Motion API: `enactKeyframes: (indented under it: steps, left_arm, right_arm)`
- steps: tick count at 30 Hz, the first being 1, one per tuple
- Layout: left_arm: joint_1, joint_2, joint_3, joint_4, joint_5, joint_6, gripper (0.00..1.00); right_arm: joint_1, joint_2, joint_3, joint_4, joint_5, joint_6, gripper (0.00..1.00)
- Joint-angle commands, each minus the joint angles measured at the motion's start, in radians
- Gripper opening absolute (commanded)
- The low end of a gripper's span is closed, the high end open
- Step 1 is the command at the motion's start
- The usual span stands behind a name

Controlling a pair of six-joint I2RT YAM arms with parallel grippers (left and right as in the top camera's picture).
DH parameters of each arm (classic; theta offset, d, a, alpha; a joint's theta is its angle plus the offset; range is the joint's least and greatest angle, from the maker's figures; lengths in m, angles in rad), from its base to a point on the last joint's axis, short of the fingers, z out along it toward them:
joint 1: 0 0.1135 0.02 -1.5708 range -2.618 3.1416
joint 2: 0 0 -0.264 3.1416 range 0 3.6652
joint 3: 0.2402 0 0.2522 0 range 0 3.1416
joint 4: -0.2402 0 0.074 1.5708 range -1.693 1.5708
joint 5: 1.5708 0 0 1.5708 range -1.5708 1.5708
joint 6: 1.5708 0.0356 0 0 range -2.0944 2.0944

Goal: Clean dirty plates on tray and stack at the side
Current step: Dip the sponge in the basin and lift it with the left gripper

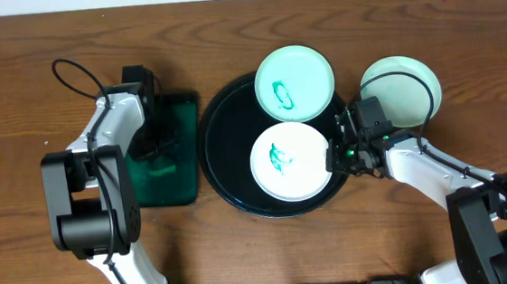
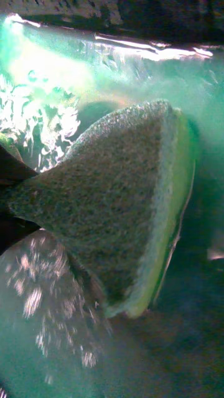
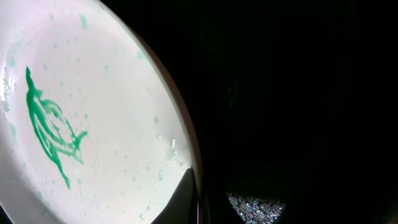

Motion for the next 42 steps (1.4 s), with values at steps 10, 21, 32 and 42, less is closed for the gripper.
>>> enactKeyframes:
  steps: [10,21,32,42]
  left_arm:
    - [-0.177,-0.34,-0.009,0.056,-0.312,0.034,0.07]
    - [-0.282,-0.43,-0.009,0.246,-0.581,0.06,0.07]
    - [-0.288,-0.433,-0.009,0.259,-0.612,0.086,0.07]
    - [-0.287,-0.433,-0.01,0.241,-0.615,0.085,0.07]
  right_arm:
    - [0.016,0.068,-0.032,-0.008,-0.01,-0.011,0.01]
    - [0.016,0.068,-0.032,-0.009,-0.011,-0.012,0.01]
    - [0.016,0.068,-0.032,-0.009,-0.01,-0.011,0.01]
    - [0.016,0.068,-0.032,-0.008,-0.01,-0.011,0.01]
